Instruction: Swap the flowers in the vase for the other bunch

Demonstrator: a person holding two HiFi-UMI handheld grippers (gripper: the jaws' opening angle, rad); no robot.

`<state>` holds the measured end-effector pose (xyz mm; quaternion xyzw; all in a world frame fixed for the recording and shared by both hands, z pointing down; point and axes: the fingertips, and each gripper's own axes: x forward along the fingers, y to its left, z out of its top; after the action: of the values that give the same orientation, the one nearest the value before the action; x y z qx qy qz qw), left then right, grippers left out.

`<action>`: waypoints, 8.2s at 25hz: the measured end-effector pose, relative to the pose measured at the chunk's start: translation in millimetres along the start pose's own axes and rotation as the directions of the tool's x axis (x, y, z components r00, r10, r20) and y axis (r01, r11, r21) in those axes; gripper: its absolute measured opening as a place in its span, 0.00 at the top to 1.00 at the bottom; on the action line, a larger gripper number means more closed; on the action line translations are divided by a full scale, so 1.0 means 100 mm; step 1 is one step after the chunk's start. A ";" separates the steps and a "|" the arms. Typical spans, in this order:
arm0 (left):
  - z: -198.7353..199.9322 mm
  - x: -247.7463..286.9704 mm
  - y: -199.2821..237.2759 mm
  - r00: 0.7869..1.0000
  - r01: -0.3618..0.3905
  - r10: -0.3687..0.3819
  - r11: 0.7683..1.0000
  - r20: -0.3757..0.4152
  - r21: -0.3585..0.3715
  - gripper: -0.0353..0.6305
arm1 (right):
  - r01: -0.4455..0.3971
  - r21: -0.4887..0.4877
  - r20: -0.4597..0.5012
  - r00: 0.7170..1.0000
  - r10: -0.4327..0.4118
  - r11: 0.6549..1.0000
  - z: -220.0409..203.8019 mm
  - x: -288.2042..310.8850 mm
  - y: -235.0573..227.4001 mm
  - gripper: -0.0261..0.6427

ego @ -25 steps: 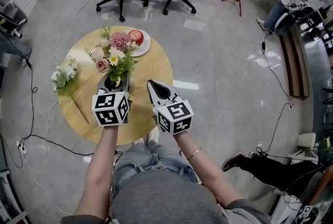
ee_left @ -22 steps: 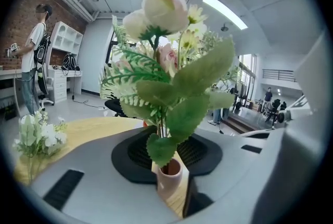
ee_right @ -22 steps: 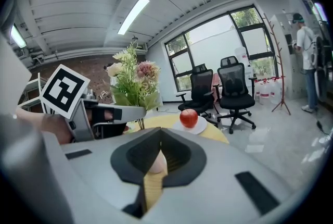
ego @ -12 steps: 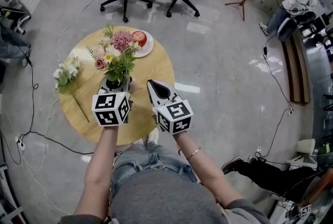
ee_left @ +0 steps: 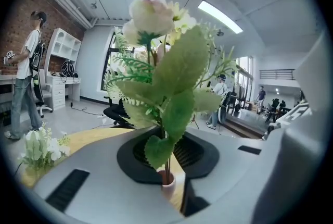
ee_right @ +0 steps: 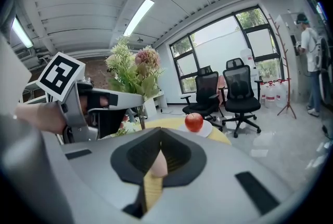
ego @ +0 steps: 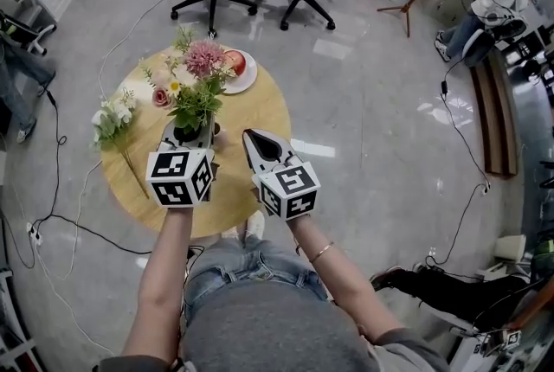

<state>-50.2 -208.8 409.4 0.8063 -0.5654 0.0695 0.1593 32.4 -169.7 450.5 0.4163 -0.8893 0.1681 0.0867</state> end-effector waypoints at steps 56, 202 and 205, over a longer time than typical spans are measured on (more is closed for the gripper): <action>-0.29 -1.14 0.97 0.955 -0.284 0.274 0.956 -0.112 -0.079 0.87 | -0.289 -0.083 -0.105 0.954 0.280 0.954 -0.21 0.47 1.31 0.94; -1.14 -1.10 2.84 0.887 -0.453 0.357 0.796 -0.293 -0.402 0.91 | -0.396 -0.062 -0.272 0.890 0.367 0.916 -0.59 1.55 2.04 0.94; -0.94 -1.20 2.73 0.904 -0.425 0.356 0.805 -0.235 -0.414 0.91 | -0.394 -0.069 -0.258 0.895 0.365 0.917 -0.54 1.44 2.02 0.94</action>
<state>-340.9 -154.6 511.3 0.6047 -0.7065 0.0249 0.3668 -213.9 -131.6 496.9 0.2053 -0.9448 0.1773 0.1836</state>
